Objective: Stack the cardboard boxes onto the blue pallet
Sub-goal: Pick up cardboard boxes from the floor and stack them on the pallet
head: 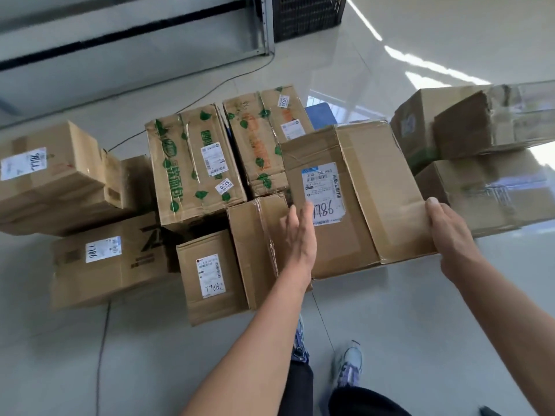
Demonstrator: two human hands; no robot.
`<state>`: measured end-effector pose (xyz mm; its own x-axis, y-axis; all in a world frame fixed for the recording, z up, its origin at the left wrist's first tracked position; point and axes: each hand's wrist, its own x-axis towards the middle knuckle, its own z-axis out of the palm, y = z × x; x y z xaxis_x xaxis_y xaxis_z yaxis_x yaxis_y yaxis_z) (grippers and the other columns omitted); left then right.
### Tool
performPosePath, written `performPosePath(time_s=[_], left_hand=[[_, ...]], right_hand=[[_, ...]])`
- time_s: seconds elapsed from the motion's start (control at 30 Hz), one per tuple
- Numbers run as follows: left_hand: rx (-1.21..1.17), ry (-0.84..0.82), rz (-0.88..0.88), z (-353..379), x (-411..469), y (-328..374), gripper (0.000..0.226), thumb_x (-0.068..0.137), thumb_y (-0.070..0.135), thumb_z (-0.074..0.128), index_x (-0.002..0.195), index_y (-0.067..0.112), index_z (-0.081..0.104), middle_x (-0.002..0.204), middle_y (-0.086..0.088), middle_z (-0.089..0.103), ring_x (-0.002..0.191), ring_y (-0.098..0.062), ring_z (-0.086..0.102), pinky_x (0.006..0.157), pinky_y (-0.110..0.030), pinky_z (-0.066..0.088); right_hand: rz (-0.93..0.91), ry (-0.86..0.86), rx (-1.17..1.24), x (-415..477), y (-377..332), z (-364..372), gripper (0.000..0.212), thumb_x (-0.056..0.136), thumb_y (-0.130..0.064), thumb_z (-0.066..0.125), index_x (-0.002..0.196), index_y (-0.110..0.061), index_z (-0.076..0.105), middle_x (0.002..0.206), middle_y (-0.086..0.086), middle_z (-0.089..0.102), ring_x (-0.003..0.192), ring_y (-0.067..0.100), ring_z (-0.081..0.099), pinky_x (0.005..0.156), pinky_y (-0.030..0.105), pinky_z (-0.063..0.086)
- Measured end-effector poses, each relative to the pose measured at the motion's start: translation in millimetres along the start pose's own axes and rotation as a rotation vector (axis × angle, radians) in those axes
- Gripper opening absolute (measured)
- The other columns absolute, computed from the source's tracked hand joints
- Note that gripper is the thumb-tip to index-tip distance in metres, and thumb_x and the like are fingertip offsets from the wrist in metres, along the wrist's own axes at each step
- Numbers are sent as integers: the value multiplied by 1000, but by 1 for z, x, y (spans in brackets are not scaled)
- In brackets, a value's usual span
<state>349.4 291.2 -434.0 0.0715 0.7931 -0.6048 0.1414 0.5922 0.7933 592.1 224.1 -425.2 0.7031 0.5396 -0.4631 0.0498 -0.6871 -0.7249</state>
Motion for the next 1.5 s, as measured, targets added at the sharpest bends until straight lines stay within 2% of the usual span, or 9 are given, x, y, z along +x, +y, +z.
performPosePath(time_s=[0.1, 0.33, 0.5, 0.6, 0.73, 0.93, 1.17, 1.33, 1.5], left_hand=[[33, -38, -48, 18, 6, -11, 77, 101, 67, 39, 164, 25, 24, 163, 6, 25, 122, -1, 26, 102, -31, 23], [65, -48, -151, 43, 18, -50, 75, 97, 71, 39, 159, 28, 37, 158, 2, 34, 131, -9, 39, 103, -35, 30], [81, 12, -217, 59, 42, -78, 56, 83, 77, 35, 120, 44, 62, 136, 3, 45, 125, -18, 43, 101, -42, 32], [56, 42, -268, 63, 62, -100, 35, 89, 76, 36, 89, 49, 58, 127, 6, 46, 116, -16, 43, 94, -39, 29], [59, 47, -307, 62, 86, -122, 57, 86, 80, 33, 118, 45, 64, 140, 8, 50, 124, -13, 47, 99, -40, 33], [63, 62, -348, 56, 114, -139, 85, 82, 84, 33, 155, 41, 41, 163, 9, 40, 146, -20, 38, 119, -49, 30], [181, 20, -264, 61, 138, -152, 83, 92, 75, 34, 162, 32, 29, 170, 5, 27, 155, -21, 25, 125, -48, 20], [284, -36, -203, 75, 138, -161, 69, 98, 65, 39, 156, 28, 40, 161, -1, 41, 146, -20, 37, 104, -29, 27], [362, -56, -216, 76, 138, -168, 54, 107, 53, 32, 147, 23, 51, 153, -2, 51, 141, -23, 45, 119, -41, 33]], right_hand=[[44, 25, 0, 18, 16, -7, 50, 99, -62, 40, 112, -20, 63, 111, 0, 57, 86, 9, 51, 70, 28, 35], [98, -54, -29, 55, 66, -6, 44, 103, -60, 38, 110, -24, 62, 114, 1, 56, 106, 23, 50, 90, 39, 35], [118, -132, -12, 90, 103, 14, 45, 106, -54, 41, 90, -19, 64, 98, -6, 59, 89, 14, 51, 79, 33, 39], [115, -162, -14, 111, 124, 31, 44, 106, -54, 42, 99, -17, 66, 101, -3, 62, 84, 7, 51, 72, 28, 39], [156, -224, -7, 132, 148, 56, 45, 104, -59, 43, 111, -21, 67, 108, -7, 64, 99, 13, 56, 83, 33, 43], [189, -251, 23, 158, 176, 89, 45, 97, -56, 47, 117, -21, 67, 117, -2, 63, 102, 15, 55, 79, 31, 41], [214, -265, 51, 177, 194, 109, 47, 86, -55, 50, 122, -28, 63, 125, -5, 63, 110, 13, 56, 90, 33, 43], [233, -375, 8, 182, 209, 115, 48, 96, -47, 50, 141, -35, 60, 143, -7, 60, 132, 18, 55, 112, 42, 45], [199, -466, -54, 182, 207, 113, 50, 97, -36, 45, 145, -44, 55, 145, -15, 57, 136, 15, 49, 121, 49, 36]])
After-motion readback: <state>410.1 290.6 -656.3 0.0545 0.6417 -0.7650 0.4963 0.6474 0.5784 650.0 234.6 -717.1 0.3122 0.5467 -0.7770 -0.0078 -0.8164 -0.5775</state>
